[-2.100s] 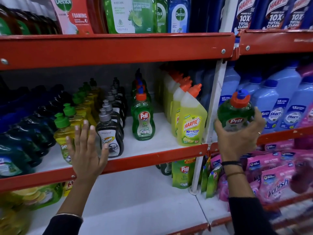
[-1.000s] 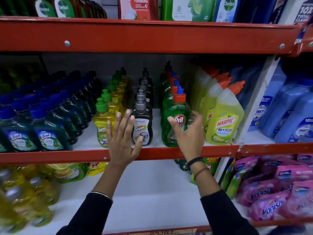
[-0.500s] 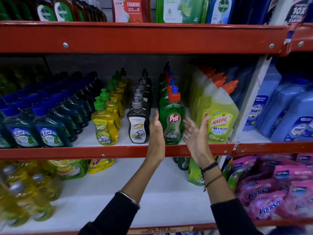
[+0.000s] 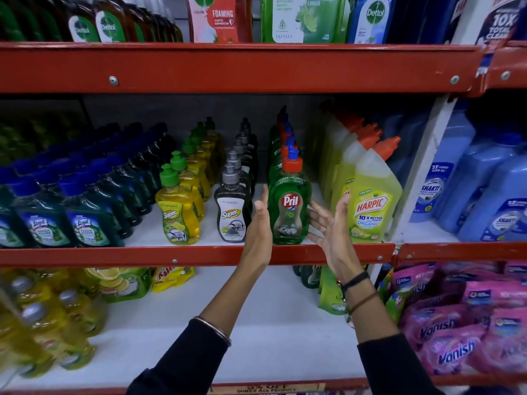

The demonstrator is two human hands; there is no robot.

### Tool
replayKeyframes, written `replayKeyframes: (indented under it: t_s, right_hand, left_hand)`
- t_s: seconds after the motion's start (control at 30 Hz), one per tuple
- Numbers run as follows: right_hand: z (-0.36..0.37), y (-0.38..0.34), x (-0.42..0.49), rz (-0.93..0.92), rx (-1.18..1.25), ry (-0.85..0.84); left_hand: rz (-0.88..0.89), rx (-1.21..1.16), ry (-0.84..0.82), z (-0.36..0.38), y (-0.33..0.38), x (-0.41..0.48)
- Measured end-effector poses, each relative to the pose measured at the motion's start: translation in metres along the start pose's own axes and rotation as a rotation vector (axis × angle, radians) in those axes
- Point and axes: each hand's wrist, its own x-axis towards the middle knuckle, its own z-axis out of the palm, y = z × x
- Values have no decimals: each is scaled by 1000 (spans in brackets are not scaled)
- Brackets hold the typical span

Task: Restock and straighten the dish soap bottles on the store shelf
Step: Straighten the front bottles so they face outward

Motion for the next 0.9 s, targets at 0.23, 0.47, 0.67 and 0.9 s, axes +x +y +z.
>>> replayKeyframes:
  t_s: [0.23,0.47,0.67,0.9]
  right_hand:
    - [21,16,-15,-179,-132,259]
    - [81,36,-30,-304,-32,-58]
    - [109,40,-4,-133,5,-130]
    - [107,36,5,-78,100,-155]
  left_hand:
    - [171,-47,183,-6,-1,-32]
    - [258,-23,464,-62,-12,-29]
    - [49,14,126,-90,5,-8]
    - [19,70,16,-106,1,-9]
